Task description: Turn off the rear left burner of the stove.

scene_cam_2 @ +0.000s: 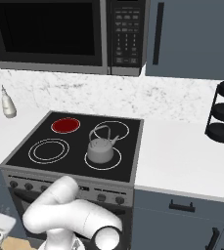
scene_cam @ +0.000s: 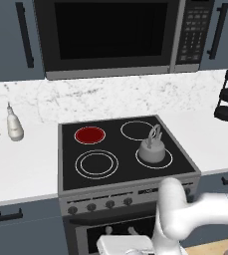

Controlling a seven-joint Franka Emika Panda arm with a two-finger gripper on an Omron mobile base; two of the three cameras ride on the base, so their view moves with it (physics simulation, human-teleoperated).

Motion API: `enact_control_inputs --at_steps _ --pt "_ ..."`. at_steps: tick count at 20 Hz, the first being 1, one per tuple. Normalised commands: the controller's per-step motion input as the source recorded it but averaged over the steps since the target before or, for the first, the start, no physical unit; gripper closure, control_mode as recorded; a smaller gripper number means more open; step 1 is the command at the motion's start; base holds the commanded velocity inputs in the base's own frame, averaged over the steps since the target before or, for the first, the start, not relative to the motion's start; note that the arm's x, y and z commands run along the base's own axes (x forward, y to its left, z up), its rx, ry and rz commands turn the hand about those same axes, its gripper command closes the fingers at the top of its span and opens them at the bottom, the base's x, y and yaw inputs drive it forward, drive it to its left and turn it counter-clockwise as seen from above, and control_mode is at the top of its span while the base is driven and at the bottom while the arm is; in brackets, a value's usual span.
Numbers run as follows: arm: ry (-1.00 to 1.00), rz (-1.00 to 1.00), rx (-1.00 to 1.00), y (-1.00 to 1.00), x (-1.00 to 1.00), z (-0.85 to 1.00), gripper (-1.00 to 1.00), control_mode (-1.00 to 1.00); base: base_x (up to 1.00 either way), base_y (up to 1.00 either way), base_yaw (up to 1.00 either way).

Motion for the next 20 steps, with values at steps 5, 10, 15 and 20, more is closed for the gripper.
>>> enact_control_inputs --at_steps 5,10,15,20 --pt "-0.03 0.01 -0.03 -0.40 0.71 -0.22 -1.00 -1.00 0.00 0.00 0.00" --pt "0.01 -0.02 -0.31 0.21 0.69 -0.41 -1.00 -1.00 0.00 0.00 0.00" --pt "0.10 0.00 -0.24 0.48 0.06 -0.27 -1.00 -1.00 0.00 0.00 0.00" --pt "0.00 -0.04 -0.04 0.03 0.39 0.00 -1.00 -1.00 0.00 0.00 0.00"
